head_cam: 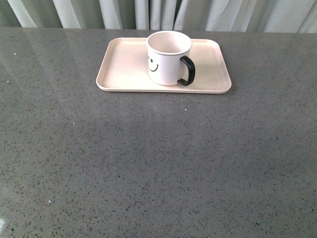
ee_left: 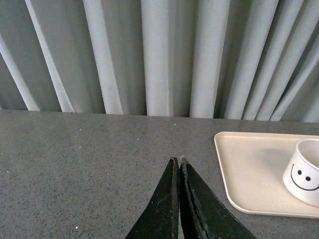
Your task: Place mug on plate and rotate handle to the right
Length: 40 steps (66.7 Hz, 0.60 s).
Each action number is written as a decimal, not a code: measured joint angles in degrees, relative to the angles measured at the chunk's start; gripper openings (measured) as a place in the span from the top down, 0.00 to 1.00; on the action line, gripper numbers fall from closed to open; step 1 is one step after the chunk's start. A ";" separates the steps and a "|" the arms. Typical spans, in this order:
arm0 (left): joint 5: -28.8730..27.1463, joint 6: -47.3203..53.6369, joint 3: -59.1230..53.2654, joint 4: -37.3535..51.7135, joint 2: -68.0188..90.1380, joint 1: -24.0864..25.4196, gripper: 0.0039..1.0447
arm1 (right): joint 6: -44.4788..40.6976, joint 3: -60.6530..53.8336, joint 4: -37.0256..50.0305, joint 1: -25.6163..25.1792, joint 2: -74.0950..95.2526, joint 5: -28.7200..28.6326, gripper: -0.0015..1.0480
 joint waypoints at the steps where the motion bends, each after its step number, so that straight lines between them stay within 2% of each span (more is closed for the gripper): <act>1: 0.09 0.02 -0.57 -0.26 -0.74 0.17 0.99 | 0.00 0.00 0.00 0.00 0.00 0.00 0.09; 4: 0.28 0.02 -1.57 -0.81 -2.21 0.48 0.99 | 0.00 0.00 0.00 0.00 0.00 0.00 0.09; 8: 3.56 0.04 -3.04 -1.88 -4.57 2.64 0.99 | 0.00 0.00 0.00 0.00 0.00 -0.02 0.09; 13: 3.82 0.00 -4.72 -3.48 -7.72 4.22 0.99 | 0.00 0.00 0.00 0.00 0.00 0.00 0.09; 17: 4.02 0.00 -5.90 -4.94 -10.43 4.39 0.99 | 0.00 0.00 0.00 0.00 0.00 0.00 0.09; 23: 4.28 0.02 -8.41 -2.47 -11.15 4.39 0.99 | 0.00 0.00 0.00 0.00 0.00 -0.02 0.09; 40: 4.26 0.02 -11.04 -11.41 -22.12 4.42 0.99 | 0.00 0.00 0.00 0.00 0.00 0.00 0.09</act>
